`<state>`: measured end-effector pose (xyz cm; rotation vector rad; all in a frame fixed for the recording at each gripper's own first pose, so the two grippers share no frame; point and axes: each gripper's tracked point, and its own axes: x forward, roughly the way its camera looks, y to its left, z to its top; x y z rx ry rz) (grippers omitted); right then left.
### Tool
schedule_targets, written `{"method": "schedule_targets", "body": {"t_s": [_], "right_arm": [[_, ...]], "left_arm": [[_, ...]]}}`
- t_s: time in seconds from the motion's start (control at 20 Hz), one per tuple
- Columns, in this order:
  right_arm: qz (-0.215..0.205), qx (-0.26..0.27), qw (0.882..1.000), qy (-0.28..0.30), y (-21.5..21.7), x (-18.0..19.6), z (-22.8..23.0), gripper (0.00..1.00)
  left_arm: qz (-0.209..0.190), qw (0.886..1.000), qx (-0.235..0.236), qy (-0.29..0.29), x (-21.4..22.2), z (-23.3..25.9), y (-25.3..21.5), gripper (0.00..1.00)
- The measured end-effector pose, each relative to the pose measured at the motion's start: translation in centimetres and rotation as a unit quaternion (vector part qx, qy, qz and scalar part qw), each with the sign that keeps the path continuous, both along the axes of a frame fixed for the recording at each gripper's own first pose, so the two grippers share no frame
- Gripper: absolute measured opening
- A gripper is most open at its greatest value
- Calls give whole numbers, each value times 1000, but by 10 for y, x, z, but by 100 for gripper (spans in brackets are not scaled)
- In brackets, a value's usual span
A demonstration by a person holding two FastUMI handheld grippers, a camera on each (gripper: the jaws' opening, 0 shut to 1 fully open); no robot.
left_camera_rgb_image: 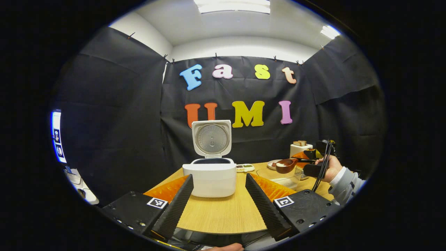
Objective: Close the left gripper, press the button to open the rice cooker; take a wooden spoon from the chopstick holder with the right hand, scoop a spoonful of rice and pour it into the rice cooker, then put the wooden spoon back into the chopstick holder.
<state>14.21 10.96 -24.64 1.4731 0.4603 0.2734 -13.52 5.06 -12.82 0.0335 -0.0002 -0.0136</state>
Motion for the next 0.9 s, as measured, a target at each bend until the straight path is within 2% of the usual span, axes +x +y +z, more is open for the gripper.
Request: {"method": "schedule_targets", "body": {"t_s": [0.3,0.55,0.8,0.9], "right_arm": [[8,18,1000,-5,16,-1,17,19],[29,98,995,-1,46,15,56,19],[55,110,992,3,92,39,70,19],[56,82,995,-8,102,54,72,19]], "left_arm": [[6,1000,7,-14,-3,8,7,95],[4,1000,2,-12,-3,8,13,95],[6,1000,2,-17,-2,11,24,95],[8,1000,3,-14,1,9,32,95]]}}
